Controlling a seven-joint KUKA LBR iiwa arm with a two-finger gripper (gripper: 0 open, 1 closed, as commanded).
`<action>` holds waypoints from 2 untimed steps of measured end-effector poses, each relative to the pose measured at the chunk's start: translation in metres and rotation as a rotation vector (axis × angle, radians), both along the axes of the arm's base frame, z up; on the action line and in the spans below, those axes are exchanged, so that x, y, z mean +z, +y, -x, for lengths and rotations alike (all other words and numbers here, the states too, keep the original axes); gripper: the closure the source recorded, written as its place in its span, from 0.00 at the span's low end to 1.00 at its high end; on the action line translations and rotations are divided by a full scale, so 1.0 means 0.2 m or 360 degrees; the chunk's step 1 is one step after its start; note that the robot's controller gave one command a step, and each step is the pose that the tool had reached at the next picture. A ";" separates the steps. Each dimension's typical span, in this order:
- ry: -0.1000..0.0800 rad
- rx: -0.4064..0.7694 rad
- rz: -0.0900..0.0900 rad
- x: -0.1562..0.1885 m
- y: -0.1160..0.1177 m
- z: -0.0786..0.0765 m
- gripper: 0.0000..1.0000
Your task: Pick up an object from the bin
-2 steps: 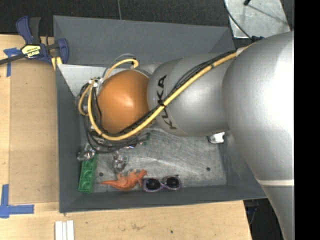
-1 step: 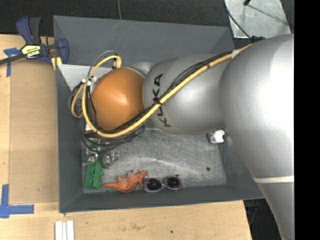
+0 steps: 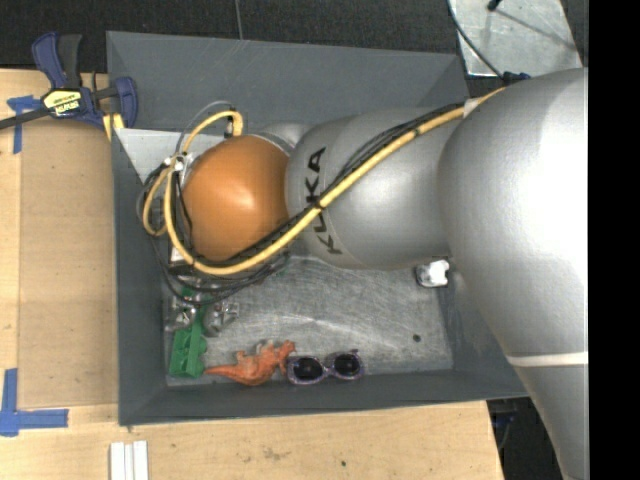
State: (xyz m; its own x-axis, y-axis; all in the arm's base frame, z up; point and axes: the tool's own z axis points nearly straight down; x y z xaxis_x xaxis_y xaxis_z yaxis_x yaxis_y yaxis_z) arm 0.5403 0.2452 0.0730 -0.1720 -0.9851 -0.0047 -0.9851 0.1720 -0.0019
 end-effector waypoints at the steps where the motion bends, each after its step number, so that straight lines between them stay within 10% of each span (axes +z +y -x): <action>1: 0.0002 0.0000 0.0000 0.02 0.00 0.00 1.00; 2: 0.0006 -0.0001 0.0004 0.08 -0.01 0.01 1.00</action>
Offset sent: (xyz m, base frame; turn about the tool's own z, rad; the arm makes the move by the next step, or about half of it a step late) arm 0.0001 0.0000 0.0055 0.0000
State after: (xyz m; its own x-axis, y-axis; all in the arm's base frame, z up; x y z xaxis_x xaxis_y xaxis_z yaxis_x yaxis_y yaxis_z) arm 0.5385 0.2442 0.0886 -0.1724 -0.9850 -0.0016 -0.9850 0.1724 0.0015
